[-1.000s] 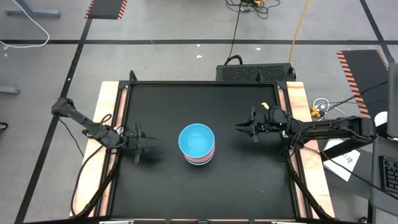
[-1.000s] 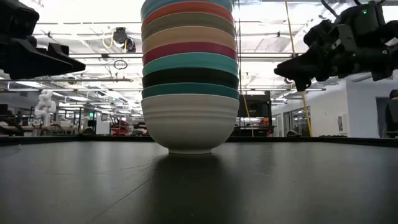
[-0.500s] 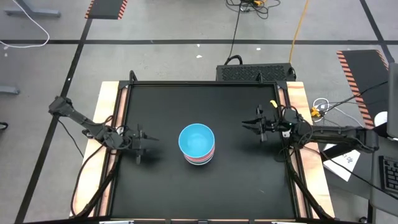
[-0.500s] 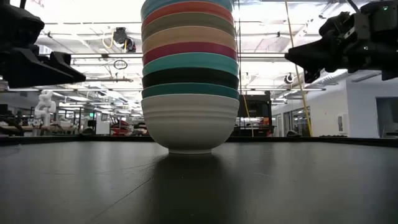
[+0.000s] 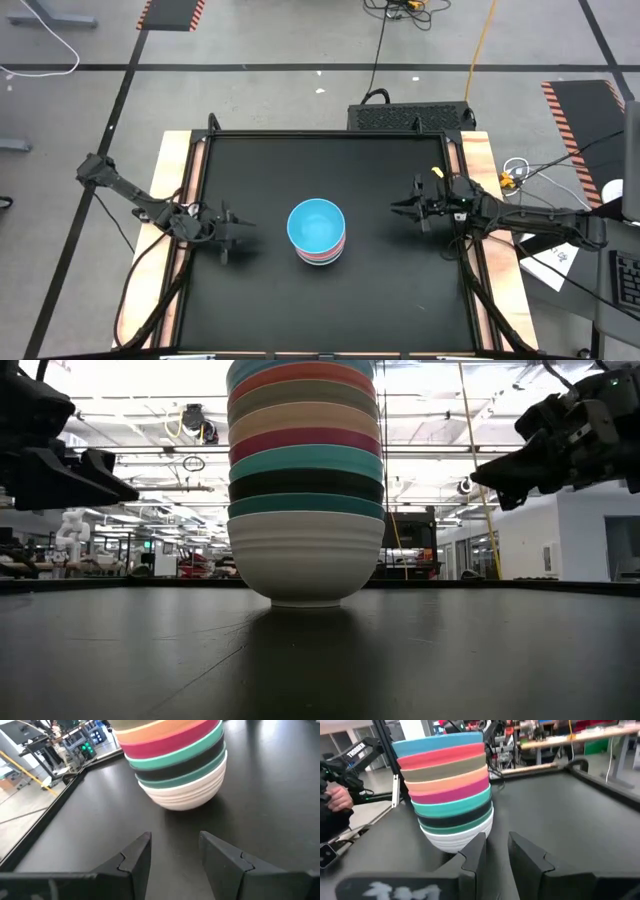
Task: Nest bowls inside each other
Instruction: Return to Home Position
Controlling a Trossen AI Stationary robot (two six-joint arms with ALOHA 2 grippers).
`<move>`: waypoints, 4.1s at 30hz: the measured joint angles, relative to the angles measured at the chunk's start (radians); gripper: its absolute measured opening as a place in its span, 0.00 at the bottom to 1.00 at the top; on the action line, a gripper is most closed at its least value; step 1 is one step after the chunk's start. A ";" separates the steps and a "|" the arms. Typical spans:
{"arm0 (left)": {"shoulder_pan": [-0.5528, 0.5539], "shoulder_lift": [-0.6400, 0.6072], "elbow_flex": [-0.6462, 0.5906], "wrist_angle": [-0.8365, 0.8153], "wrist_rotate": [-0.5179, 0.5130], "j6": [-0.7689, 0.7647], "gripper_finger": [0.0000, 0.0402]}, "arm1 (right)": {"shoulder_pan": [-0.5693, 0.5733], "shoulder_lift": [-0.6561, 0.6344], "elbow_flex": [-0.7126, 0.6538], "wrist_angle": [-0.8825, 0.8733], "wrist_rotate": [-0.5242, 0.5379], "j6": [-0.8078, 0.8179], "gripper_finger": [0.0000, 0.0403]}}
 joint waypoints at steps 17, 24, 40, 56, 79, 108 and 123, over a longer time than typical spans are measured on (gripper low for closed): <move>0.094 -0.022 -0.001 0.180 0.037 0.306 0.42 | -0.055 -0.035 -0.002 0.032 0.082 -0.186 0.18; 0.379 -0.094 -0.001 0.035 0.276 0.167 0.42 | -0.139 -0.036 -0.002 0.032 0.073 -0.126 0.18; 0.750 -0.095 -0.001 -0.016 0.755 0.085 0.42 | -0.261 -0.036 -0.002 -0.056 -0.105 -0.094 0.18; 0.761 -0.094 -0.001 -0.008 0.758 0.060 0.42 | -0.360 -0.036 -0.002 0.144 -0.077 -0.027 0.18; 0.623 -0.034 0.000 -0.022 0.669 -0.026 0.42 | -0.054 -0.019 -0.002 0.025 -0.021 0.003 0.18; 0.447 -0.016 0.000 0.040 0.503 0.020 0.42 | 0.258 -0.007 -0.003 -0.024 0.261 -0.071 0.18; 0.458 0.039 0.001 -0.029 0.368 -0.158 0.42 | 0.257 0.065 -0.003 -0.217 0.292 0.028 0.18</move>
